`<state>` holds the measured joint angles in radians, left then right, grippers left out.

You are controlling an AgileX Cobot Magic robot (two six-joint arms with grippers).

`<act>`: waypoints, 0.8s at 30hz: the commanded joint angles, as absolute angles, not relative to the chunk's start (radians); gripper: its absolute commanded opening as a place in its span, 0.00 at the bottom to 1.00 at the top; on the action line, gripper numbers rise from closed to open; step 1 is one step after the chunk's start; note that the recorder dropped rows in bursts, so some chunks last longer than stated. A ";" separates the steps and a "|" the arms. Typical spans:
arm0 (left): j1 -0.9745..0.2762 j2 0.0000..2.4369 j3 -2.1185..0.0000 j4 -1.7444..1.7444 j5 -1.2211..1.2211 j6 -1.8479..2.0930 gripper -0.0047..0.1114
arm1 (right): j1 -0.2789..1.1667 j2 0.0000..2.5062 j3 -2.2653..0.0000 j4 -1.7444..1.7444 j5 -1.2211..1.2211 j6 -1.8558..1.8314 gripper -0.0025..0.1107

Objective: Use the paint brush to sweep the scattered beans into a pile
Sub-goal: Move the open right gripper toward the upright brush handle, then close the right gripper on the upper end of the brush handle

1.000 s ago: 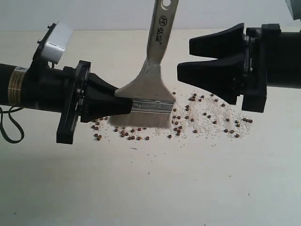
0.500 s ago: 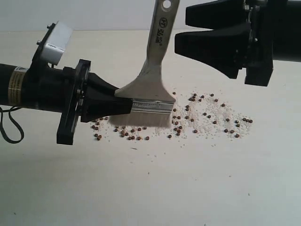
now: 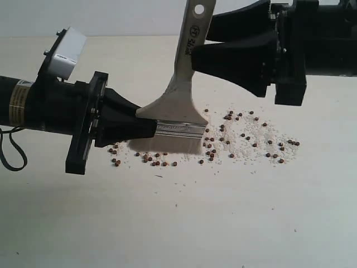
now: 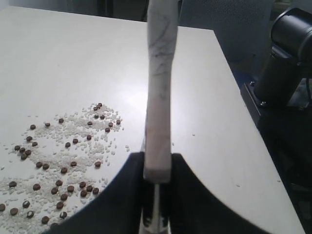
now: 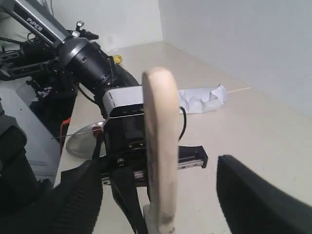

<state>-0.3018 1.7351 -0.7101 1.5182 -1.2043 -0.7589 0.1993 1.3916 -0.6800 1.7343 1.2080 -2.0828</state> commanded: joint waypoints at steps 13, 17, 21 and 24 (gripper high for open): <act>-0.297 1.734 -0.709 1.506 -1.221 -0.739 0.04 | 0.256 1.558 -0.801 1.744 1.221 -2.105 0.53; -0.297 1.734 -0.709 1.507 -1.221 -0.736 0.04 | 0.256 1.584 -0.822 1.744 1.221 -2.105 0.53; -0.297 1.734 -0.709 1.507 -1.221 -0.728 0.04 | 0.256 1.582 -0.824 1.744 1.221 -2.105 0.51; -0.297 1.734 -0.709 1.503 -1.221 -0.712 0.04 | 0.256 1.582 -0.824 1.744 1.221 -2.105 0.49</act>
